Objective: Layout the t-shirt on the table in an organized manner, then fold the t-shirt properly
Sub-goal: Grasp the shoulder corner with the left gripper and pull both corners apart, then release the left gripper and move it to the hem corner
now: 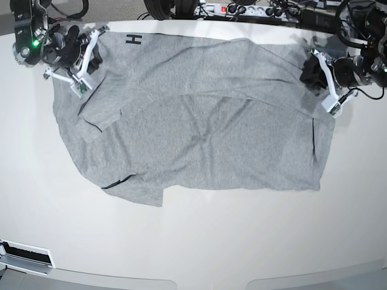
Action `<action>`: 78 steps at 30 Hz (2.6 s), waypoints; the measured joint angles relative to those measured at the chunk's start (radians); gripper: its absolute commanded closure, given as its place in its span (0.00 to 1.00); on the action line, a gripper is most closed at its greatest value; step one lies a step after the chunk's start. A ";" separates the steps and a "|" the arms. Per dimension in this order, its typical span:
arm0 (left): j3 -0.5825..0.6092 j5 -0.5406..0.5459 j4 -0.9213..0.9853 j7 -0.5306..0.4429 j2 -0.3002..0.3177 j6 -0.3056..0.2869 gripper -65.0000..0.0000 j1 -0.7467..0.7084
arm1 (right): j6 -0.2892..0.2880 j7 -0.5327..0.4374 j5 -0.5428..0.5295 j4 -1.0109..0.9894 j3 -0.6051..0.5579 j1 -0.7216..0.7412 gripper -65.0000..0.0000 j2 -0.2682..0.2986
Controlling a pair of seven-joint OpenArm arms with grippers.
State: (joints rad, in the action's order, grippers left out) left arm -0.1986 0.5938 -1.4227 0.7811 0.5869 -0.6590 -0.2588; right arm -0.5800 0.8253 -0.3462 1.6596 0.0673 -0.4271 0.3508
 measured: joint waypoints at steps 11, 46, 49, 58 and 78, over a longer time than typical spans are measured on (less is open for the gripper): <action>0.140 -0.059 0.055 -0.061 0.014 0.020 1.00 0.013 | -0.036 -0.021 -0.032 -0.127 0.002 0.059 1.00 0.012; 0.206 -0.224 -0.125 -0.120 0.241 0.106 1.00 -0.106 | 0.035 0.164 -0.206 -0.027 0.008 -0.139 1.00 0.123; 0.206 -0.177 -0.125 -0.086 0.241 0.105 1.00 -0.087 | 0.034 0.187 -0.187 -0.003 0.006 -0.143 1.00 0.122; 0.204 -0.003 -0.163 0.014 0.312 0.114 1.00 -0.081 | 0.022 0.246 -0.114 0.158 0.002 -0.159 1.00 0.119; -0.182 0.477 0.358 0.058 0.210 0.058 0.94 0.247 | 0.061 0.208 -0.148 0.316 0.090 -0.106 1.00 0.118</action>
State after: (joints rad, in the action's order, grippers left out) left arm -0.3809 1.0710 -1.0645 0.8387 0.7967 -0.6014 -0.0116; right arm -0.5190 1.0332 -0.4938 1.9759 0.1577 -0.5335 0.4690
